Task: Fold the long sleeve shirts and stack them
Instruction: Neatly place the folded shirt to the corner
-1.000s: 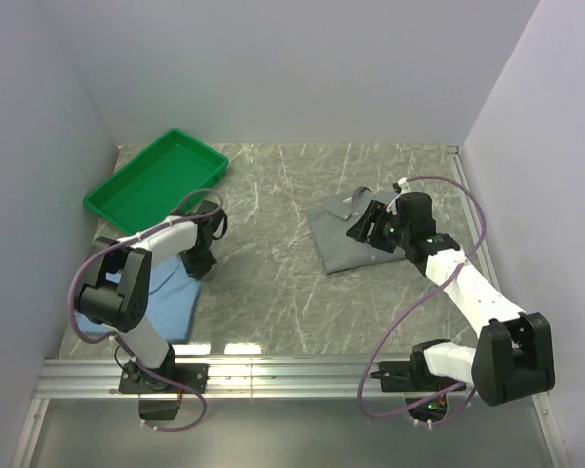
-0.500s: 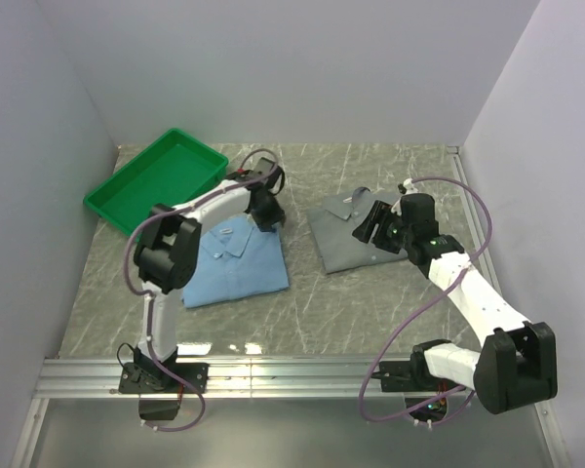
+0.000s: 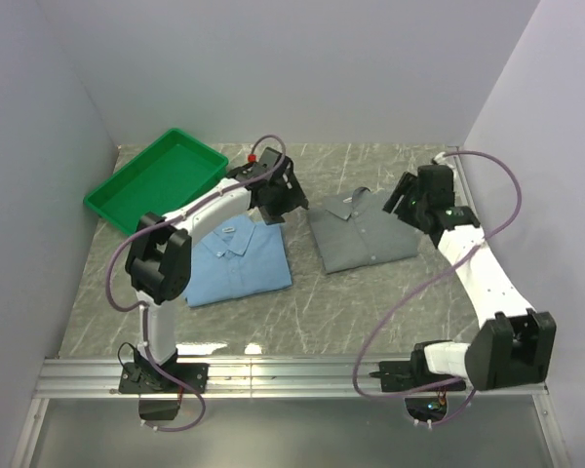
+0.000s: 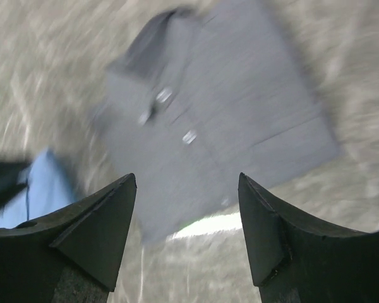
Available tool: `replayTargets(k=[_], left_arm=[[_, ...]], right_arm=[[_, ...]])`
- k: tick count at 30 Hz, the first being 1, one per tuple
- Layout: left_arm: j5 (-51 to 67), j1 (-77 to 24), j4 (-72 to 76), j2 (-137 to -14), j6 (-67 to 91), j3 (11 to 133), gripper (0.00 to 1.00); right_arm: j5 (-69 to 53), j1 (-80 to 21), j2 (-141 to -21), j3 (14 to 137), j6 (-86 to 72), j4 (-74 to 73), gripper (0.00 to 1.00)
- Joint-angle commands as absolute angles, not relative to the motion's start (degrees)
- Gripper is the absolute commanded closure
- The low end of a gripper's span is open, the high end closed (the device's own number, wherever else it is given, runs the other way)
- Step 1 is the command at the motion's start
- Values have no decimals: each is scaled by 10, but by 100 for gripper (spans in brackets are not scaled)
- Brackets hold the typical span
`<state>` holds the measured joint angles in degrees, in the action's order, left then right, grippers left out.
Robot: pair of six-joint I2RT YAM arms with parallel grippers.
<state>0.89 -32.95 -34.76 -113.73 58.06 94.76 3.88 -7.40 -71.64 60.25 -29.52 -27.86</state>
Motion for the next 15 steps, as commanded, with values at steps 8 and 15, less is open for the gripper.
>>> replayTargets(k=[8,15], left_arm=[[62,-388,-278,-1187,546,983,23],[66,-395,-278,-1251,549,1001,24]], right_arm=[[-45,82,-859,661,-327,-249,31],[-36,107,-941,710,-264,-240,31]])
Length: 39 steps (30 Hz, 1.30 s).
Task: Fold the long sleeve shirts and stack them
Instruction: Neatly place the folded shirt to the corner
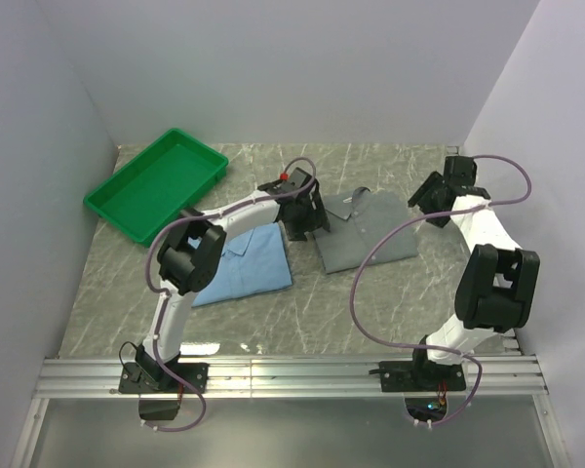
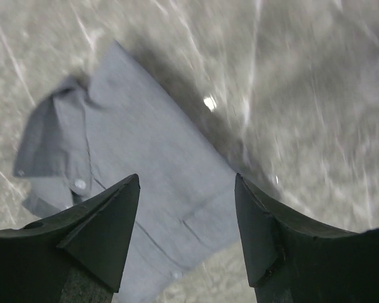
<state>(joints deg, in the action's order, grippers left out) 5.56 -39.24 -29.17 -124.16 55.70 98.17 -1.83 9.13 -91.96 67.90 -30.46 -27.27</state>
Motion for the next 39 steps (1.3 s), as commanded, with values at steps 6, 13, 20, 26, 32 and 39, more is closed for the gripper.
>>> replayTargets(k=[6,13,20,26,32,39], left_arm=[[76,-394,-266,-1266,554,983,26],[79,-395,-264,-1285,558,972,31],[89,-395,-249,-1296,568,936,43],[91,-395,-241,-1304,570,918,61],[85,-393,-243,-1304,561,911,83],[41,-393,-257,-1273,513,928,100]], right_arm=[[-81,112,-995,714,-205,-243,28],[-114,112,-1059,726,-170,-259,28],[-162,106,-1120,737,-144,-284,33],[-174,74,-1132,722,-134,-300,38],[-196,69,-1137,727,-131,-308,56],[-213,69,-1110,716,-130,-293,99]])
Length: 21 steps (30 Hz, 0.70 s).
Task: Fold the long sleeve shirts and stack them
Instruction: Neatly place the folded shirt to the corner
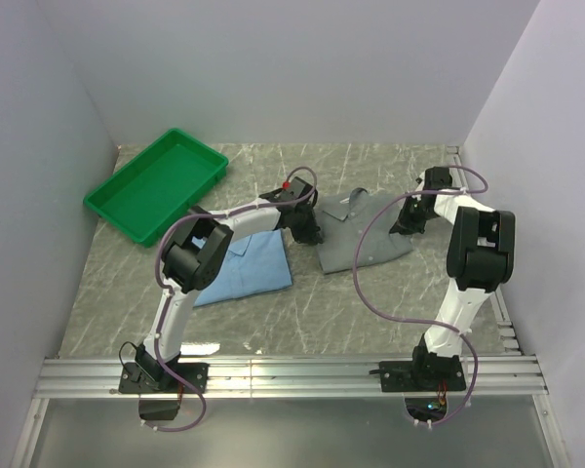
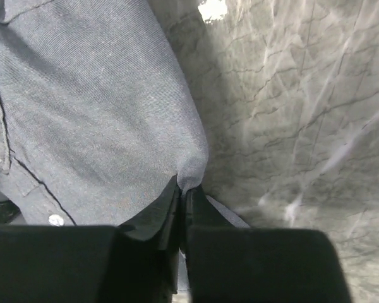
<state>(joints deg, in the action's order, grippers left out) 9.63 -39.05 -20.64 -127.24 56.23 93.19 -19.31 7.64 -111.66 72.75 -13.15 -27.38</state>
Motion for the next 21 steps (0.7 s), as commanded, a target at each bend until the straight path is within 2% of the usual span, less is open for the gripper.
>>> replayTargets(k=[1,10,21], left_arm=[[33,-393,-258,-1267,505,932,100],[-50,-393,-265,-1187,416,976,99],[-104,-394,-264,-1121,362,987,100]], right_arm=[[-213,68,-1090,709,-133,-287,100],[-203,53,-959,654,-192,-200,100],[-151,-21,-882,640,-226,-159,100]])
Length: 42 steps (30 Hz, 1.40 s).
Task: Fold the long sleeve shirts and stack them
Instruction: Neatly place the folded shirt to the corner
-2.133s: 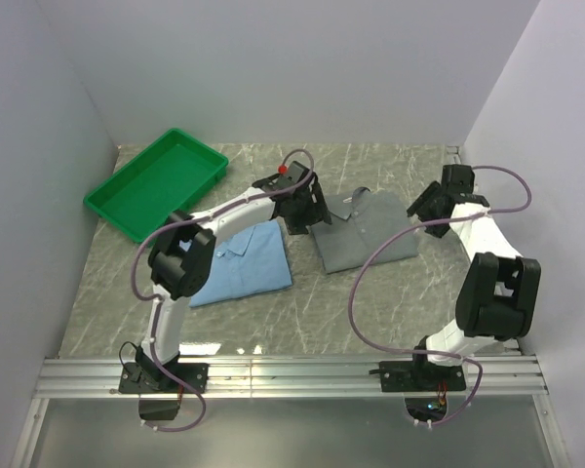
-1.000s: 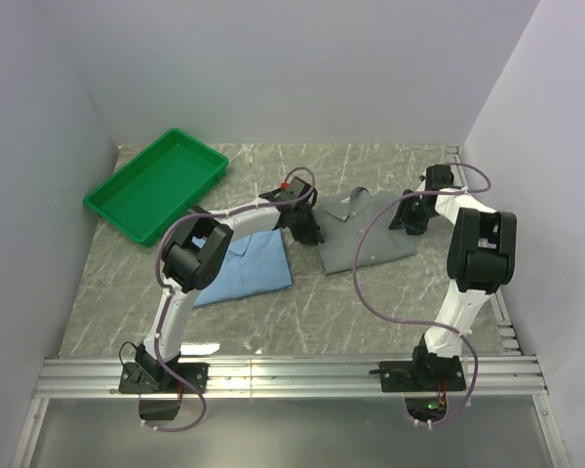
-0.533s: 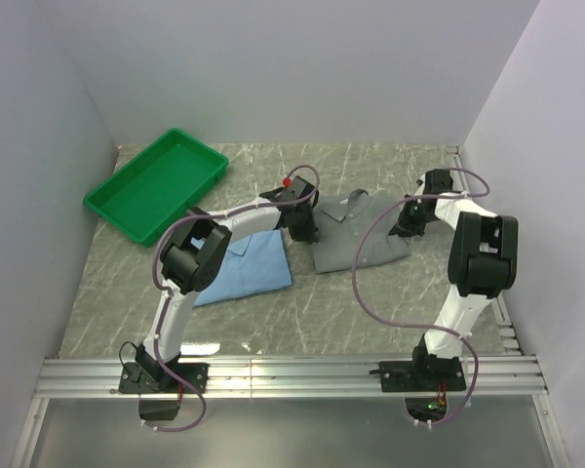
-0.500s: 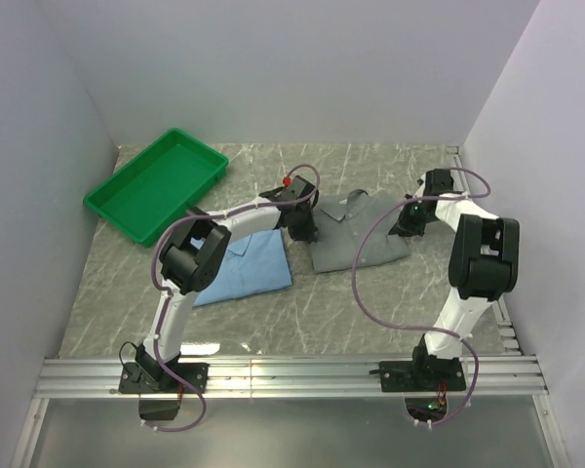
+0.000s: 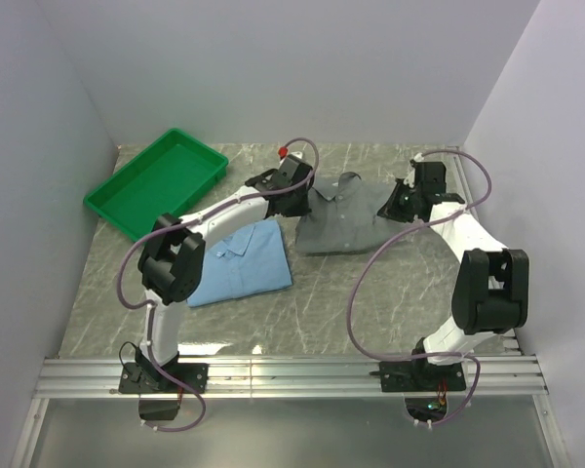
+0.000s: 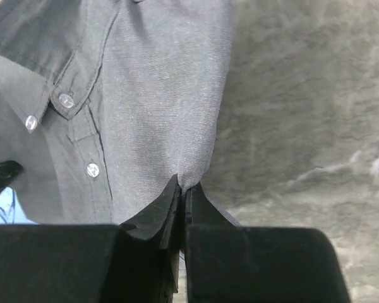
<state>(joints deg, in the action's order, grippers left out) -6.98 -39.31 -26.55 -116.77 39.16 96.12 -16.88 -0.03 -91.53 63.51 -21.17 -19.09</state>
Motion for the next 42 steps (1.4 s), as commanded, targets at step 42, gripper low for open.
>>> replayTargets(k=[42], left_arm=[[-251,-222,-403,-644,381,556,99]], right_arm=[[-100,-419,-1011,766,-350,-124,100]])
